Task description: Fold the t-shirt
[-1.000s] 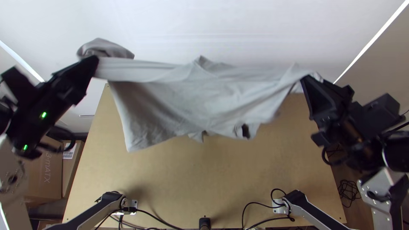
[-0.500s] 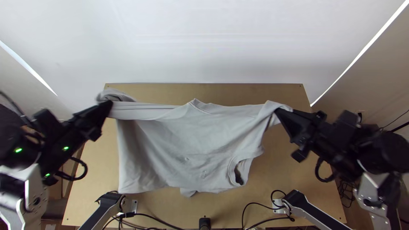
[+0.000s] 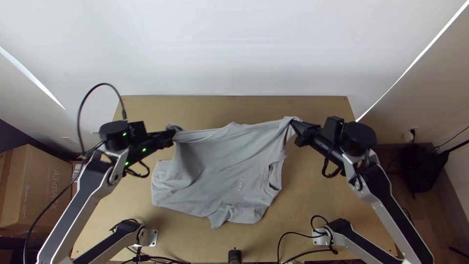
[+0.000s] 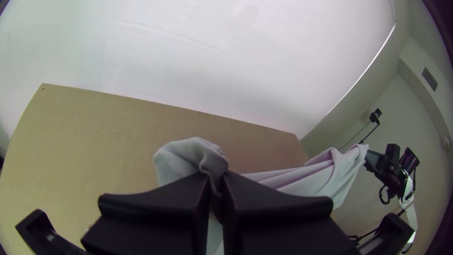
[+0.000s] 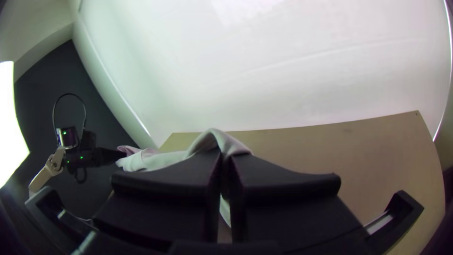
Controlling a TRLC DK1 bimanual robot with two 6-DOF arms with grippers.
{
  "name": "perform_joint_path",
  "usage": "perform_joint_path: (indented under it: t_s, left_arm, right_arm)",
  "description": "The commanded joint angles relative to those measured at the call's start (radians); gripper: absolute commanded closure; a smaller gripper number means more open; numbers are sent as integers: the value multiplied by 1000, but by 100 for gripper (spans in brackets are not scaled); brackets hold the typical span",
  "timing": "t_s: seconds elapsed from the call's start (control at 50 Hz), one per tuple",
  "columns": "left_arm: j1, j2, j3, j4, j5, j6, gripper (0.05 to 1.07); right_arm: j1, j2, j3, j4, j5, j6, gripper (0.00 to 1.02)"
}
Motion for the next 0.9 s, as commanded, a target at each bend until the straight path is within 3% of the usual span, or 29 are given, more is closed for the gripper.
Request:
perform_joint_path:
  t_s: [0.0, 0.22, 0.38, 0.66, 0.72, 0.76, 0.78, 0.84, 0.88]
  left_arm:
    - [16, 139, -8, 105, -60, 17, 105]
    - [-8, 502, 167, 247, -71, 6, 105]
    - [-25, 703, 322, 311, -88, 6, 105]
    - [-76, 993, 595, 322, -115, 3, 105]
    - [-88, 1022, 632, 319, -118, 2, 102]
    - [-92, 1036, 646, 323, -118, 2, 89]
    - [-99, 1039, 652, 325, -118, 2, 78]
    - [-109, 1052, 674, 326, -118, 5, 39]
    - [-112, 1056, 687, 332, -118, 5, 8]
  right_arm:
    - [-103, 104, -10, 100, 51, 57, 100]
    - [-232, 381, 21, 304, 51, 98, 100]
    - [-299, 535, 92, 357, 60, 109, 100]
    - [-367, 742, 202, 429, 135, 109, 100]
    - [-370, 757, 213, 438, 152, 111, 90]
    - [-370, 766, 222, 438, 161, 111, 80]
    - [-371, 771, 227, 438, 168, 111, 67]
    - [-371, 785, 245, 407, 177, 109, 22]
    - [-373, 792, 265, 361, 181, 111, 11]
